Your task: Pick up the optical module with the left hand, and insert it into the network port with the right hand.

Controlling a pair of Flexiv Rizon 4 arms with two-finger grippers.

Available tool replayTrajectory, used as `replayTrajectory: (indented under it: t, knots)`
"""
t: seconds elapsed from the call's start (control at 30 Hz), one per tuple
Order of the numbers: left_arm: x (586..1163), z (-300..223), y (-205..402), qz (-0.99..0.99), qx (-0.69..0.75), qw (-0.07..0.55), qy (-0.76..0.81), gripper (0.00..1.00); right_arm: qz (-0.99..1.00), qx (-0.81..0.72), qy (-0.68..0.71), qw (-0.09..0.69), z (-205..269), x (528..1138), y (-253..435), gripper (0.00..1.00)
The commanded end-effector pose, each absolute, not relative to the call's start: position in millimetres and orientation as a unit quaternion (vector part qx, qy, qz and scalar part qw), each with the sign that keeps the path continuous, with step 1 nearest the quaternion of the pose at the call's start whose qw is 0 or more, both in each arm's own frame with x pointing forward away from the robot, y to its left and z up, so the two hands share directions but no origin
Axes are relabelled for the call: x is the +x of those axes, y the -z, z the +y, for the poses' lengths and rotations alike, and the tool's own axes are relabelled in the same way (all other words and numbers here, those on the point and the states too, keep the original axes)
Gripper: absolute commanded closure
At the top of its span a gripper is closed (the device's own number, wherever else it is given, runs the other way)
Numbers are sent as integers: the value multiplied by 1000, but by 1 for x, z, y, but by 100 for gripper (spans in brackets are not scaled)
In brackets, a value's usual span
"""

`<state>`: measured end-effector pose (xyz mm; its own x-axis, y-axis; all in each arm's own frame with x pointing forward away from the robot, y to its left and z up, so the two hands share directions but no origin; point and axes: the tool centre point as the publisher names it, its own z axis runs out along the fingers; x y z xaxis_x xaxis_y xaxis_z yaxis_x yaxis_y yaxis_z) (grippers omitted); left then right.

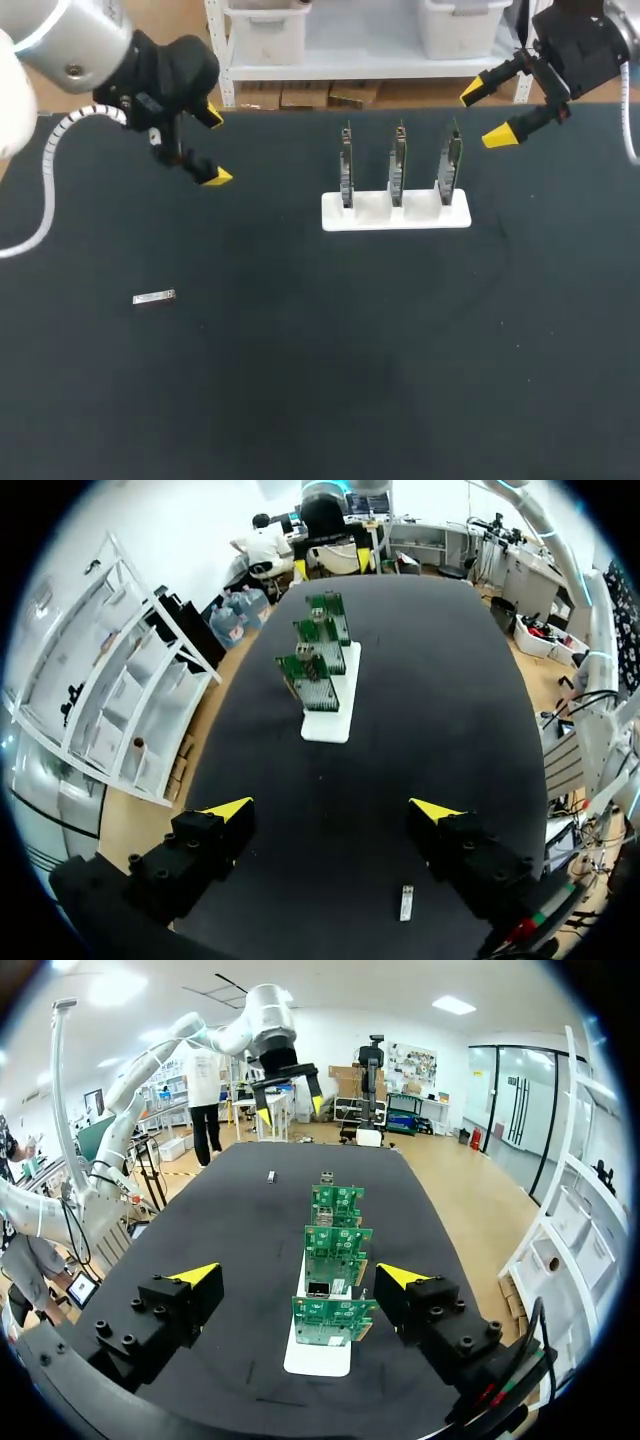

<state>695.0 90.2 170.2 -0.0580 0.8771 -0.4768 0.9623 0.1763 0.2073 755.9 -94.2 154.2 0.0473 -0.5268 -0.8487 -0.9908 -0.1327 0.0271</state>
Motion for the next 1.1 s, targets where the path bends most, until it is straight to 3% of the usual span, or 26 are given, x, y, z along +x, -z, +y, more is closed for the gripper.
replayTrajectory:
  t: [0.03,0.47,0.8,1.1]
  knots:
    - [695,89,-169,722,637,257,82,0,582,-653,-371,312,-94,754,-155,0]
    - [681,80,-168,712,649,260,67,0,582,-653,-371,312,-94,754,-155,0]
    - [648,163,-139,780,590,203,42,0,582,-653,-371,312,-94,754,-155,0]
    - [609,195,-96,770,614,168,22,0,582,-653,-371,312,-94,754,-155,0]
